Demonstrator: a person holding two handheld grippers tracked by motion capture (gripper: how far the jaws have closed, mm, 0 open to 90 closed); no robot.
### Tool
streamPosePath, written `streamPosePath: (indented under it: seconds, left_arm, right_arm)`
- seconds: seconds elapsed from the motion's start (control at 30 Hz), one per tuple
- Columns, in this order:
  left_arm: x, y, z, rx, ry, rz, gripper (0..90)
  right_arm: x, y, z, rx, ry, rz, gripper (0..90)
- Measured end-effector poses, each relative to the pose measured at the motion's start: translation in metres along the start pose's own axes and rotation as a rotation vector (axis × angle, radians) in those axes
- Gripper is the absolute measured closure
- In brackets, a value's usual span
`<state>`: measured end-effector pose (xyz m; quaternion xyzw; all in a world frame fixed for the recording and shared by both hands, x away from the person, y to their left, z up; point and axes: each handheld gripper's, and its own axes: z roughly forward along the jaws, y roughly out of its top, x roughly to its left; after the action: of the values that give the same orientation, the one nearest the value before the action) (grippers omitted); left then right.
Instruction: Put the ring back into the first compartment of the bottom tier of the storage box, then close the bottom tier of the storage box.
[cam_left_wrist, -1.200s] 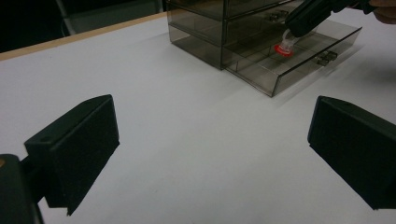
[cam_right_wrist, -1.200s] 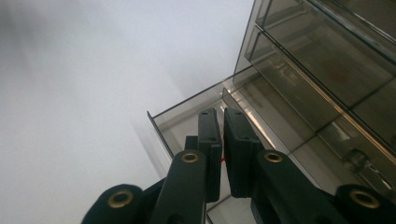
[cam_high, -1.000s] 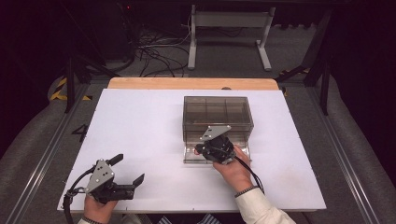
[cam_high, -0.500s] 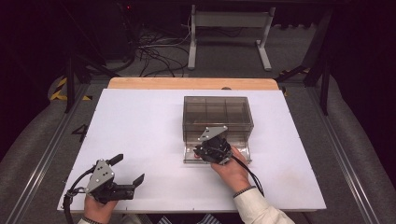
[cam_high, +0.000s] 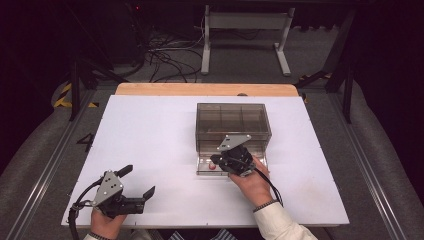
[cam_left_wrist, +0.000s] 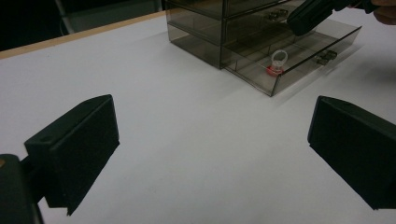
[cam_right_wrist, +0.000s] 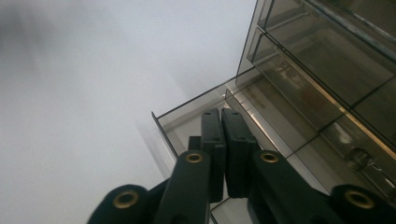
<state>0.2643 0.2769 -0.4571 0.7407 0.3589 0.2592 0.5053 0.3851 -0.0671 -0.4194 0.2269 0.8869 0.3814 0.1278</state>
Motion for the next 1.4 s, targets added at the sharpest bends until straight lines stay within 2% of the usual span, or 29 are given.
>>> streamPosePath:
  seconds: [0.27, 1.03, 1.4]
  left_arm:
    - [0.000, 0.000, 0.000, -0.003, -0.003, 0.000, 2.7]
    - [0.000, 0.000, 0.000, -0.001, -0.005, 0.003, 2.7]
    - [0.000, 0.001, -0.001, -0.005, -0.003, -0.003, 2.7]
  right_arm:
    - [-0.001, 0.000, -0.008, -0.009, 0.001, -0.004, 90.0]
    - [-0.001, -0.006, -0.020, 0.012, 0.003, -0.016, 90.0]
    - [-0.001, -0.015, -0.029, 0.064, 0.002, -0.036, 90.0]
